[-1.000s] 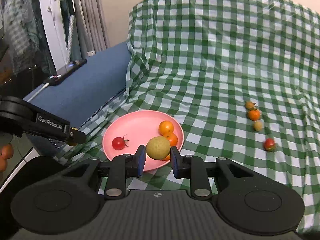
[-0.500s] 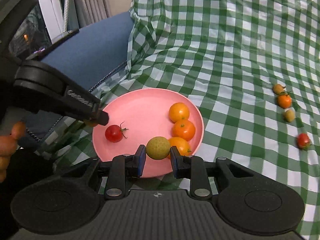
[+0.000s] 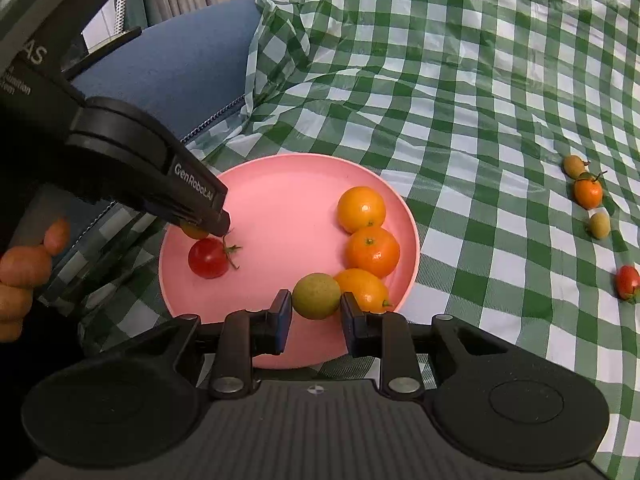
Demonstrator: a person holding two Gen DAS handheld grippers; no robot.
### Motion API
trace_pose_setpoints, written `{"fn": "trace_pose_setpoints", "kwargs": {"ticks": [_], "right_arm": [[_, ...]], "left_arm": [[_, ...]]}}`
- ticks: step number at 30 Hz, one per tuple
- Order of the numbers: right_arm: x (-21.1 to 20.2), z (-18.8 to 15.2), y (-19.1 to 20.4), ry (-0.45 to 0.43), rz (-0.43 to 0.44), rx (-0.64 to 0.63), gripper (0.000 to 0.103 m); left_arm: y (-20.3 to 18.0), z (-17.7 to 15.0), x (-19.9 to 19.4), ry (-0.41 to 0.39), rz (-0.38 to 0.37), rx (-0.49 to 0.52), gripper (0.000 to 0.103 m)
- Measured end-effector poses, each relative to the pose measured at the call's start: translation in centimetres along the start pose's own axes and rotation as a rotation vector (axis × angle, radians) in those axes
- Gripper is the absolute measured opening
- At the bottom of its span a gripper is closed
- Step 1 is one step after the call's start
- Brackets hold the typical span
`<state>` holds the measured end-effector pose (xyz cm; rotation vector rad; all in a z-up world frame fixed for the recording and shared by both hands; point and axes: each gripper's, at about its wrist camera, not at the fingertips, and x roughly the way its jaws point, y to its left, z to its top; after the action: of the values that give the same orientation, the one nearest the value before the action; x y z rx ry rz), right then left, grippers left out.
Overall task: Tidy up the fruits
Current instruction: 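Carry both yellow fruits over the pink plate and open both tools to drop them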
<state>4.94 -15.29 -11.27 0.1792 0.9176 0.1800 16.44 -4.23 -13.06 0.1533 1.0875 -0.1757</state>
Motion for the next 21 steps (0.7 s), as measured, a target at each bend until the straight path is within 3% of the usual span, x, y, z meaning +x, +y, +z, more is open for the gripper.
{"fn": "trace_pose_setpoints", "kwargs": {"ticks": [1, 2, 3, 5, 9, 16, 21], "right_arm": [[-0.1, 0.1, -0.1, 0.001, -0.002, 0.008, 0.032], [-0.2, 0.3, -0.2, 0.003, -0.002, 0.019, 0.049], [-0.5, 0.4, -0.3, -0.001, 0.0, 0.028, 0.068], [-1.2, 0.6, -0.2, -0.007, 0.017, 0.016, 0.082], [-3.0, 0.1, 0.5, 0.008, 0.034, -0.025, 0.089], [-6.8, -2.4, 0.5, 0.076, 0.025, 0.084, 0.096], [-10.1, -3.0, 0.5, -0.002, -0.041, 0.101, 0.097]], "left_arm": [[0.0, 0.0, -0.2, -0.011, 0.006, -0.001, 0.091], [0.1, 0.0, -0.6, -0.027, 0.019, -0.007, 0.1], [0.1, -0.1, -1.1, -0.053, 0.034, -0.015, 0.103], [0.1, -0.2, -2.0, -0.08, 0.061, -0.014, 0.103], [0.2, -1.7, -3.7, -0.072, 0.059, 0.001, 0.103], [0.5, -7.0, -7.1, -0.058, 0.1, -0.009, 0.103], [0.5, -10.1, -9.9, -0.086, 0.105, -0.028, 0.103]]}}
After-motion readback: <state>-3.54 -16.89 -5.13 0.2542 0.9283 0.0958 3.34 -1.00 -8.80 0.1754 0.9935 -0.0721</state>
